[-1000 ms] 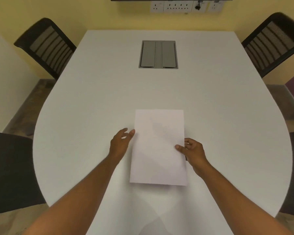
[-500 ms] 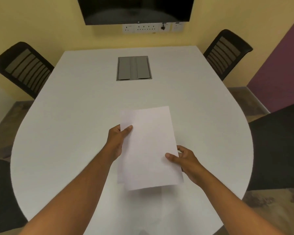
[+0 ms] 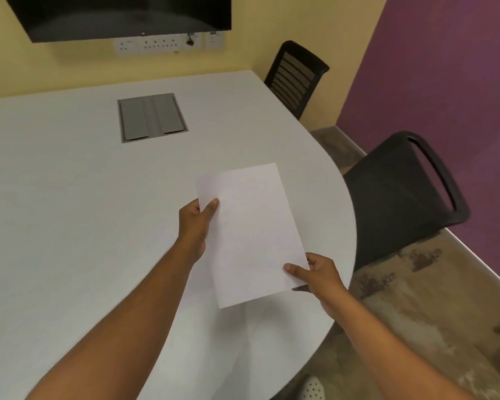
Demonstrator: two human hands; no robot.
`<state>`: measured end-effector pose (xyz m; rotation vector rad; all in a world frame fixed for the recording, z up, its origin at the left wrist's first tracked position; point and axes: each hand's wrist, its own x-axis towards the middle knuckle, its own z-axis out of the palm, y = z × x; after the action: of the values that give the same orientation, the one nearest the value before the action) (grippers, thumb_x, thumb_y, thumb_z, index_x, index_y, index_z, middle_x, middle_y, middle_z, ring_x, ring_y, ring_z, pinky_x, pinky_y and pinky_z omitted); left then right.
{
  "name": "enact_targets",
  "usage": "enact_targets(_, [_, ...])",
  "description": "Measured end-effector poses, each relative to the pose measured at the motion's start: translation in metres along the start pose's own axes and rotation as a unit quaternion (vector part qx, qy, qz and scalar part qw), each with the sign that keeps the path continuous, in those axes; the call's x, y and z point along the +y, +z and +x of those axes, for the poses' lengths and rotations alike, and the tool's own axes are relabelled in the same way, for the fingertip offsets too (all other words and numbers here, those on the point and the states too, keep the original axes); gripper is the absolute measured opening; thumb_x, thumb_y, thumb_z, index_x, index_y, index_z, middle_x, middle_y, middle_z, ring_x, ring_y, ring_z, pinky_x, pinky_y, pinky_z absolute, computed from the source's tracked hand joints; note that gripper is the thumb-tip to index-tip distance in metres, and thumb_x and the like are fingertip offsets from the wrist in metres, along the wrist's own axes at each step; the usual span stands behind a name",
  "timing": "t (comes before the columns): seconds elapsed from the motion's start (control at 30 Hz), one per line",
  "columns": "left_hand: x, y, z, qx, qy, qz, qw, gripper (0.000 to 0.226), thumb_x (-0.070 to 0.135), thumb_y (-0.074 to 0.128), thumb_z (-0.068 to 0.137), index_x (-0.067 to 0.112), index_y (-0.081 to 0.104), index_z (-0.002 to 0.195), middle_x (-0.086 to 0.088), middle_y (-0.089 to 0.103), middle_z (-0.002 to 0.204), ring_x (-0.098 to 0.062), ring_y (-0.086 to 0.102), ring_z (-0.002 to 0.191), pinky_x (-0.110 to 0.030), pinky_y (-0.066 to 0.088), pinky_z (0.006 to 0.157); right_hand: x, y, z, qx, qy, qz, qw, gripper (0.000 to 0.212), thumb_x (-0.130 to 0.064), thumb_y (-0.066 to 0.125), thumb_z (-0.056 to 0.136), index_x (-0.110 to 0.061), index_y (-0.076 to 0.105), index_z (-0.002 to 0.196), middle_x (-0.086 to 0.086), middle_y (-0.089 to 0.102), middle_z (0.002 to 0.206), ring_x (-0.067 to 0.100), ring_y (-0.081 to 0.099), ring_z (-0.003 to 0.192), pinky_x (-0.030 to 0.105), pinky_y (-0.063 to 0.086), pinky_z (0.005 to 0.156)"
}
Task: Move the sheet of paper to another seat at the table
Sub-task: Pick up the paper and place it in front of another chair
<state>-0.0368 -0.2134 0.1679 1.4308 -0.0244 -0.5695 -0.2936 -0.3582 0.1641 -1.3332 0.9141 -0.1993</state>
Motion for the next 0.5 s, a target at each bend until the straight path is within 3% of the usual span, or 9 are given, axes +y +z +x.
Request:
enact_targets(0.13, [0.003, 0.054, -0.007, -0.014, 0.018, 0.018, 1.000, 0.004, 0.022, 0.076, 0.100, 0.021, 0.079, 0.101, 0.003, 0.083, 0.099, -0.024, 0.078, 0.091, -0.041, 0.065, 0.087, -0.006, -0.041, 0.002, 0.019, -0.010, 0.007, 1.000, 0.017, -0.012, 0.083, 0.087, -0.020, 0.075, 0.100, -0.012, 0.080, 0.089, 0.012, 0.078, 0.078, 0.029, 0.063, 0.064])
enact_targets(0.27, [0.007, 0.114, -0.011, -0.019, 0.046, 0.027, 0.998, 0.006, 0.019, 0.074, 0.101, 0.021, 0.079, 0.098, 0.004, 0.082, 0.093, -0.023, 0.077, 0.087, -0.039, 0.065, 0.083, -0.020, -0.094, 0.017, 0.019, -0.030, 0.005, 0.999, 0.020, -0.014, 0.082, 0.088, -0.018, 0.074, 0.106, -0.004, 0.079, 0.105, 0.016, 0.076, 0.091, 0.031, 0.065, 0.067])
enact_targets(0.5, [-0.003, 0.212, -0.031, 0.045, 0.071, 0.000, 0.996, 0.003, 0.019, 0.076, 0.100, 0.018, 0.078, 0.101, 0.000, 0.081, 0.100, -0.021, 0.076, 0.086, -0.033, 0.063, 0.073, -0.056, -0.206, 0.047, -0.001, -0.066, -0.005, 0.998, 0.016, -0.012, 0.081, 0.090, -0.015, 0.074, 0.104, -0.003, 0.078, 0.105, 0.016, 0.075, 0.092, 0.031, 0.065, 0.066])
